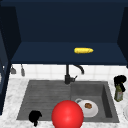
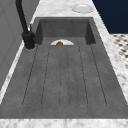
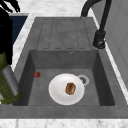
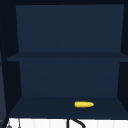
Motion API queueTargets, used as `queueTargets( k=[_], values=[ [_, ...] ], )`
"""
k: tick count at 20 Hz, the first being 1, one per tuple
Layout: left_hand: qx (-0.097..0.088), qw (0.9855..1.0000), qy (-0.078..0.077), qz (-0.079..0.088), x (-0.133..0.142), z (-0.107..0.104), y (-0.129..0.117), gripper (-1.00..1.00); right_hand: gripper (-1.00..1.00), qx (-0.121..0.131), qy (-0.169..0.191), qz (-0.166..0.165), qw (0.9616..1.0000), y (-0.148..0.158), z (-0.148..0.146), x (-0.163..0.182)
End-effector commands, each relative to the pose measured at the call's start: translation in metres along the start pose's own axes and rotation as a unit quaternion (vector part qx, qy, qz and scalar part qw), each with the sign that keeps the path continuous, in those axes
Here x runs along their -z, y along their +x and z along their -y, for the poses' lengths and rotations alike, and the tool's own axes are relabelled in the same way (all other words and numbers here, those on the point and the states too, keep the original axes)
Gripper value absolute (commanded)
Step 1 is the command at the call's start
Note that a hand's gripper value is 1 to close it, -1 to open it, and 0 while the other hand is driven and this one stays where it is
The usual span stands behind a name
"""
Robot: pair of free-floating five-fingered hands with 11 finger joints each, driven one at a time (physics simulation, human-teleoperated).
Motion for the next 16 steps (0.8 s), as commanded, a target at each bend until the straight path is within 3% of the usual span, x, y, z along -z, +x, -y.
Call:
queueTargets(
  k=[1,9,16],
  values=[
    [0.0,1.0,0.0,0.0,0.0,0.0,0.0,0.0,1.0,0.015,-0.005,-0.03,0.9994,-0.015,-0.013,0.013],
    [0.0,1.0,0.0,0.0,0.0,0.0,0.0,0.0,1.0,0.015,-0.004,-0.067,0.9977,-0.033,-0.039,0.044],
    [0.0,1.0,0.0,0.0,0.0,0.0,0.0,0.0,1.0,0.017,0.0,-0.111,0.9937,-0.035,-0.058,0.08]
  ],
)
